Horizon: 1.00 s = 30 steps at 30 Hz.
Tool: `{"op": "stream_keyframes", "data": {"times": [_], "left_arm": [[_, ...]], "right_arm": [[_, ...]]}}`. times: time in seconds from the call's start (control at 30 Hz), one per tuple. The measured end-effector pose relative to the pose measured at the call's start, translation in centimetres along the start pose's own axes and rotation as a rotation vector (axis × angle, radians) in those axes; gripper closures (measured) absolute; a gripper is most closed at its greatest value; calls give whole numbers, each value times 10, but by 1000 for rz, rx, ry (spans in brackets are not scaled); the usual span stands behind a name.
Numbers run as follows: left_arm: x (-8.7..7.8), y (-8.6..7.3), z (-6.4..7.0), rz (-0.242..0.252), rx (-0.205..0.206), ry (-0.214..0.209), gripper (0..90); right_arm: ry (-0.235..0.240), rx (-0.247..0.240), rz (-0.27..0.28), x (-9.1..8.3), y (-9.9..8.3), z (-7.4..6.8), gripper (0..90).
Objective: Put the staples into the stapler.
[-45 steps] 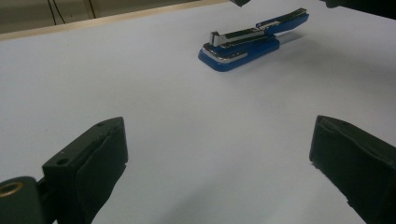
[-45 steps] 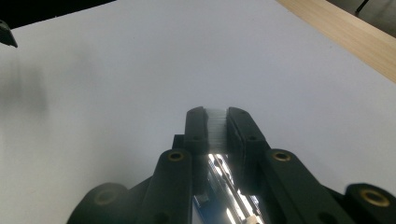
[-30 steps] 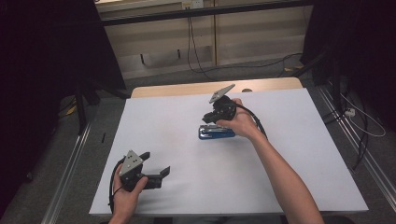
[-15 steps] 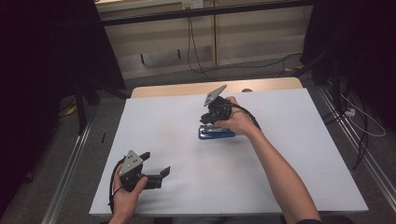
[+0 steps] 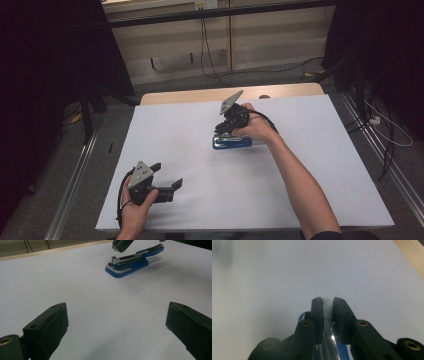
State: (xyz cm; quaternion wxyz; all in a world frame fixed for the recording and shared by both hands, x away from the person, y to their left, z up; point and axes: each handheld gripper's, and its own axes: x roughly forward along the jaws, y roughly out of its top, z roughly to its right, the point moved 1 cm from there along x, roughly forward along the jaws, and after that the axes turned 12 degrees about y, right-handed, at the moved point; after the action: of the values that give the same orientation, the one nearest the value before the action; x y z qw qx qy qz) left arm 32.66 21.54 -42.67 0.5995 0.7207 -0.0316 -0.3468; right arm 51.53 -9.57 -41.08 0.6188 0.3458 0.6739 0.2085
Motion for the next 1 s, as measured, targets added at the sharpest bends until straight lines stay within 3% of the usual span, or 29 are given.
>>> {"op": "stream_keyframes", "data": {"times": [0.63, 1.0], "left_arm": [[0, 0, 1, -1, -4, -1, 45], [-1, 0, 1, 2, -3, -3, 45]], "right_arm": [[45, -61, -47, 1, -5, 4, 788], [52, -57, -49, 2, -7, 5, 788]]}}
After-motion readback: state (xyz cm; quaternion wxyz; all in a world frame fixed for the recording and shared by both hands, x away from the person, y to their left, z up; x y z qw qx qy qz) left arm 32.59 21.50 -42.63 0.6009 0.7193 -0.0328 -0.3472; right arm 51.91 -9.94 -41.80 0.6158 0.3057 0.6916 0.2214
